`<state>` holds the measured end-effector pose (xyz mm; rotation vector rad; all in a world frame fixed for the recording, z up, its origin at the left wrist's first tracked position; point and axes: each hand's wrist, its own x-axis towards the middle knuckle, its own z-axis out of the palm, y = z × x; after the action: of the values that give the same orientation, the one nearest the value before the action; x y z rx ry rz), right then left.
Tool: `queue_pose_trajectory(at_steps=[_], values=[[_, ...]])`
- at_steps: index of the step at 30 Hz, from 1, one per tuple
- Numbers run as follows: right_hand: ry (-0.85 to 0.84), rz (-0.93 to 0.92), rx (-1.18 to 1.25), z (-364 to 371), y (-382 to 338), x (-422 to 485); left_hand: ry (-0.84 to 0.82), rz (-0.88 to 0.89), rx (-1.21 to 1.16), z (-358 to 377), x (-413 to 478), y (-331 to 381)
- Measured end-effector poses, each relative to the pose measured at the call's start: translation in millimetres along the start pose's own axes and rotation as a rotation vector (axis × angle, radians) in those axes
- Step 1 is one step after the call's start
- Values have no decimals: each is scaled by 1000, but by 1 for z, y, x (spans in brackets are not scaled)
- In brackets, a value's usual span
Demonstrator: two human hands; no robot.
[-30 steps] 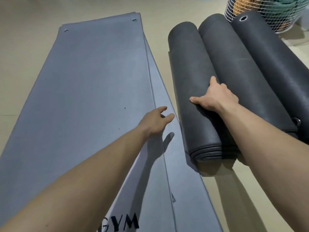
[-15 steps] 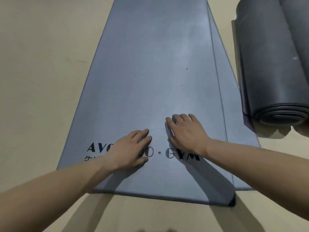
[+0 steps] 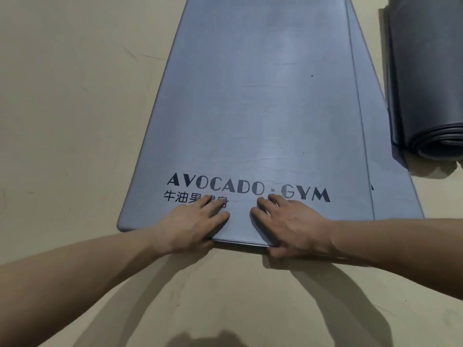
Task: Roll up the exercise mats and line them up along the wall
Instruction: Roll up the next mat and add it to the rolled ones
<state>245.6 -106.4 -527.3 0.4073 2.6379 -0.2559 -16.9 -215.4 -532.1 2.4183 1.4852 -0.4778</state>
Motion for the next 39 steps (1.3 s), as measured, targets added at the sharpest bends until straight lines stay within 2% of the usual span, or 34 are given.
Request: queue_pose_trajectory(at_steps=[3,6,8,10,12,14,15,17,20,26,28,31,33,37,39], values=[[-98,-58,66,-24,18,1,90,72,-7,-10,-11,-14],[-245,-39,143,-59,31,1,107,-69,-28,-34,-7,-17],[-262,7,151,-82,32,1,97,-237,-16,-58,9,-19],[-151,101,146,-99,31,-2,153,-375,-21,-80,27,-23],[54,219,92,-108,25,-8,209,-473,-23,-95,45,-28],[310,252,-126,-94,13,-16,269,-527,-14,-103,60,-36],[379,255,-224,-83,3,-21,313,-544,1,-107,67,-42],[395,249,-283,-54,-9,-26,387,-593,26,-113,77,-54],[384,279,-235,-23,8,-20,513,-667,25,-111,86,-66],[587,347,-283,-39,49,4,740,-639,-62,-86,103,-84],[565,391,-300,-44,63,11,780,-622,-95,-84,108,-89],[440,458,-248,-45,80,21,836,-562,-189,-88,116,-89],[344,483,-204,-48,87,28,779,-478,-218,-89,115,-83],[267,468,-103,-56,96,43,322,-426,26,-76,96,-76],[247,442,-64,-53,95,47,180,-395,134,-64,85,-78]])
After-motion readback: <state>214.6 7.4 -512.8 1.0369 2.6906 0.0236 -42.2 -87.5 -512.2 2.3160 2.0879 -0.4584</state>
